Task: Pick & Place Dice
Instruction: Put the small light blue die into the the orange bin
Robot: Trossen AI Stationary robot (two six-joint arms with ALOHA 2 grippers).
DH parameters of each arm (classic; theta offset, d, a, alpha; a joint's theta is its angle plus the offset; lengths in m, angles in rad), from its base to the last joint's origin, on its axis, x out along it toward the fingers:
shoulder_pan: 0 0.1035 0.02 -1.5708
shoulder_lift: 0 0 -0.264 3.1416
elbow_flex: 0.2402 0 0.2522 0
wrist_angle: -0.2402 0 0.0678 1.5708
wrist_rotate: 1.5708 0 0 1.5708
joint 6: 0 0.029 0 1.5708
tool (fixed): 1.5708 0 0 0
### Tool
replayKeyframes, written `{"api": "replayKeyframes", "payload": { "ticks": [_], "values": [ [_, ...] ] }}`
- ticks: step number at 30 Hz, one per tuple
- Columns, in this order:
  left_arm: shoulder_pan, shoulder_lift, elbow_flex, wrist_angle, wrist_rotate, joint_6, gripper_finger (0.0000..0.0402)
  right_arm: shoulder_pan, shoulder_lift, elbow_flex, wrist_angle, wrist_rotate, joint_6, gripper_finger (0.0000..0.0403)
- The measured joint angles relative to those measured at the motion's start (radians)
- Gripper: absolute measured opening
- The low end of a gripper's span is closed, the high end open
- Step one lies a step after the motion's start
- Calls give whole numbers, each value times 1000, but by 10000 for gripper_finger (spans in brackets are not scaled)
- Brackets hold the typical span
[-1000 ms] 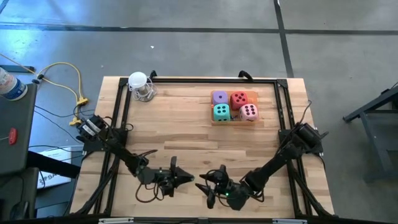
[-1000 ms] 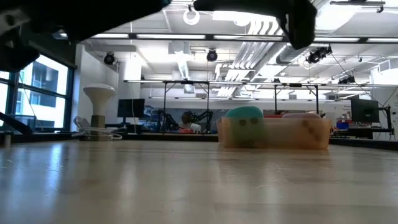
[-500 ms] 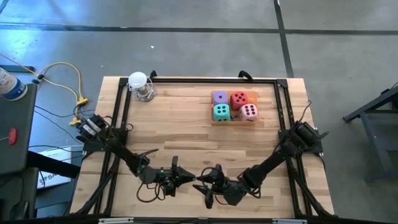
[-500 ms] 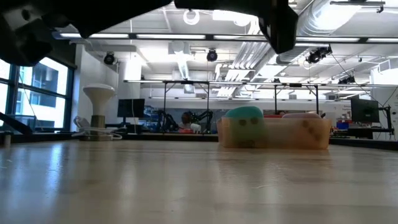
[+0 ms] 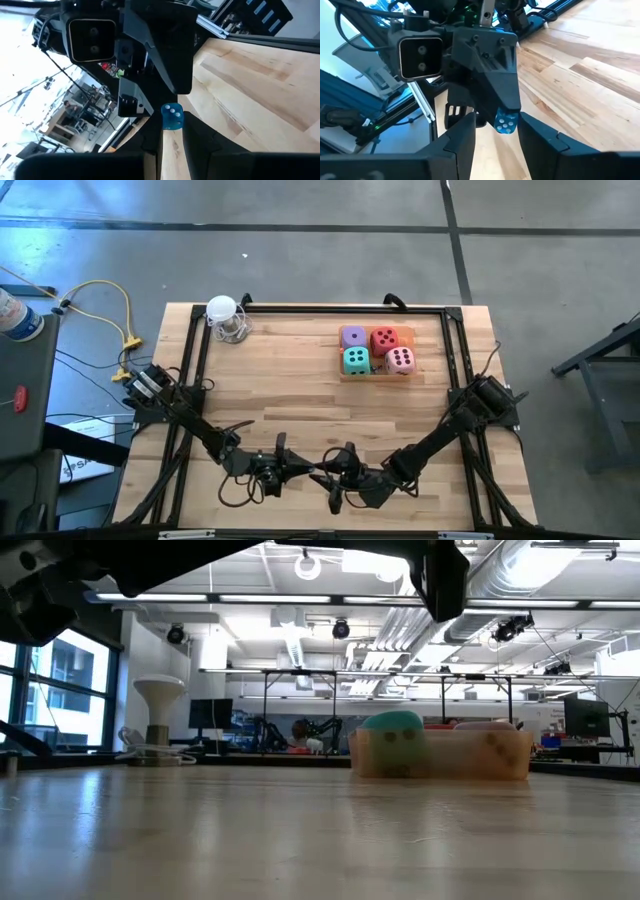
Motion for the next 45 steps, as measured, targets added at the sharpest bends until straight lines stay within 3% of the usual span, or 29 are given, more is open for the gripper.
{"api": "replayKeyframes", "payload": {
  "ticks": [12,26,33,45],
  "values": [
    [1,0,0,3,-1,-12,46,-11,0,0,5,-7,-17,133],
    [1,-1,2,2,-3,-9,55,-19,1,0,-7,-37,-23,43],
    [-1,-1,2,5,31,-45,58,-18,1,0,-7,-38,-22,52],
    [-13,-1,2,8,41,-120,180,-18,0,0,-53,-28,-36,45]
  ]
}}
